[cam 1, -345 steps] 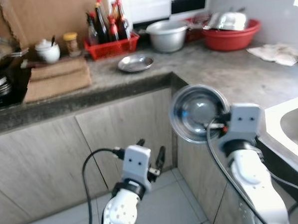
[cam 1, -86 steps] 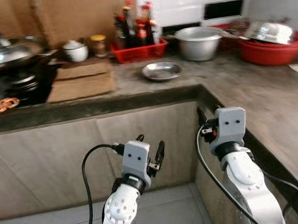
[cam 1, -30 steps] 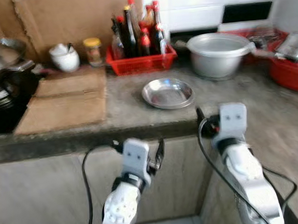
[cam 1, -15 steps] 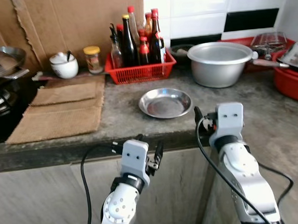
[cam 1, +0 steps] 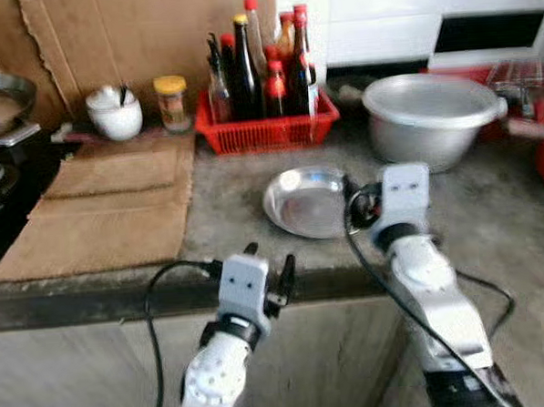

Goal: Kitchen organization

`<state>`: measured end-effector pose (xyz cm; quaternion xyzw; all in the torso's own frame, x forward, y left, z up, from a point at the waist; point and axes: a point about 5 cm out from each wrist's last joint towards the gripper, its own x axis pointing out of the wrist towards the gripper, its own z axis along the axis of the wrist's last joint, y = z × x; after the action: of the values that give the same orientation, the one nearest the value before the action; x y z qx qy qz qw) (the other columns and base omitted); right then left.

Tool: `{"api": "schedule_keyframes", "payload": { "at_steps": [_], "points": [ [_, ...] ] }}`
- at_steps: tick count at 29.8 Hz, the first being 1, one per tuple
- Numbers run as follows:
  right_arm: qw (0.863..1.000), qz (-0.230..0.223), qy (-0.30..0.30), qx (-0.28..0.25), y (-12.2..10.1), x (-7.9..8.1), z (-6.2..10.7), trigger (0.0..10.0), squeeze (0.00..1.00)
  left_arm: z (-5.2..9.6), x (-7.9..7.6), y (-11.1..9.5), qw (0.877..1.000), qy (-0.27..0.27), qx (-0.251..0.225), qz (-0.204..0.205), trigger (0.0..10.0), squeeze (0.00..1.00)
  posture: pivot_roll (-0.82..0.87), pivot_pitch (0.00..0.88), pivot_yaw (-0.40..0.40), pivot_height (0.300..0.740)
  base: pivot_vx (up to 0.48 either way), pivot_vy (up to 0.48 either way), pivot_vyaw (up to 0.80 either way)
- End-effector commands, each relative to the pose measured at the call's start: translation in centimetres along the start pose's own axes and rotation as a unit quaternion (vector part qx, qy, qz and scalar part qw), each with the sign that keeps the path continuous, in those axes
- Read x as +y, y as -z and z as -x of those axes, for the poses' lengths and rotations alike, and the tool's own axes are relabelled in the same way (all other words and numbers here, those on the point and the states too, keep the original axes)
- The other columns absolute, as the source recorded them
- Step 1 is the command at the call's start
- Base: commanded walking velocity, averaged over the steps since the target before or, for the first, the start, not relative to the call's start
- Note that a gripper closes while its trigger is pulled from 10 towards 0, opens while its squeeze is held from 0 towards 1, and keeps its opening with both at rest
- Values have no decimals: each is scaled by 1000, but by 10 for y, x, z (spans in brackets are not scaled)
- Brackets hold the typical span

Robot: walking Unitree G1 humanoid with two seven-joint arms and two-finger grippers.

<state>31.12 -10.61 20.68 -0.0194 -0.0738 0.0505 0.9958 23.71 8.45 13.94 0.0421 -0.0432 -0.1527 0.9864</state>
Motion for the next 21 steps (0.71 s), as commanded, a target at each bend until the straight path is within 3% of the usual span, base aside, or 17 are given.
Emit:
{"api": "schedule_keyframes", "payload": {
  "at_steps": [1, 9, 10, 15, 18, 21],
  "points": [
    [1000, 1, 14, 18, 4, -11, -3, 10000, 0, -2, -6, -4, 1000, 8, -6, 5, 10000, 0, 133, 6, -48, 740, 0, 0, 0],
    [999, 6, 10, 47, 10, -12, -7, 10000, 0, -1, -7, -3, 1000, 9, -2, 3, 10000, 0, 129, 7, -48, 740, 0, 0, 0],
    [995, 9, -1, 98, 21, -13, -7, 10000, 0, -1, -8, -3, 1000, 10, -2, 5, 10000, 0, 130, 10, -49, 740, 0, 0, 0],
    [991, 1, -2, 131, 28, -15, -7, 10000, 0, -1, -8, -3, 1000, 11, -2, 6, 10000, 0, 130, 10, -49, 740, 0, 0, 0],
    [982, -37, -7, 185, 36, -17, -7, 10000, 0, 0, -9, -2, 1000, 12, -1, 6, 10000, 0, 130, 8, -51, 740, 0, 0, 0],
    [979, -47, -7, 199, 38, -17, -7, 10000, 0, 0, -9, -2, 1000, 13, -1, 6, 10000, 0, 129, 8, -51, 740, 0, 0, 0]
  ]
}}
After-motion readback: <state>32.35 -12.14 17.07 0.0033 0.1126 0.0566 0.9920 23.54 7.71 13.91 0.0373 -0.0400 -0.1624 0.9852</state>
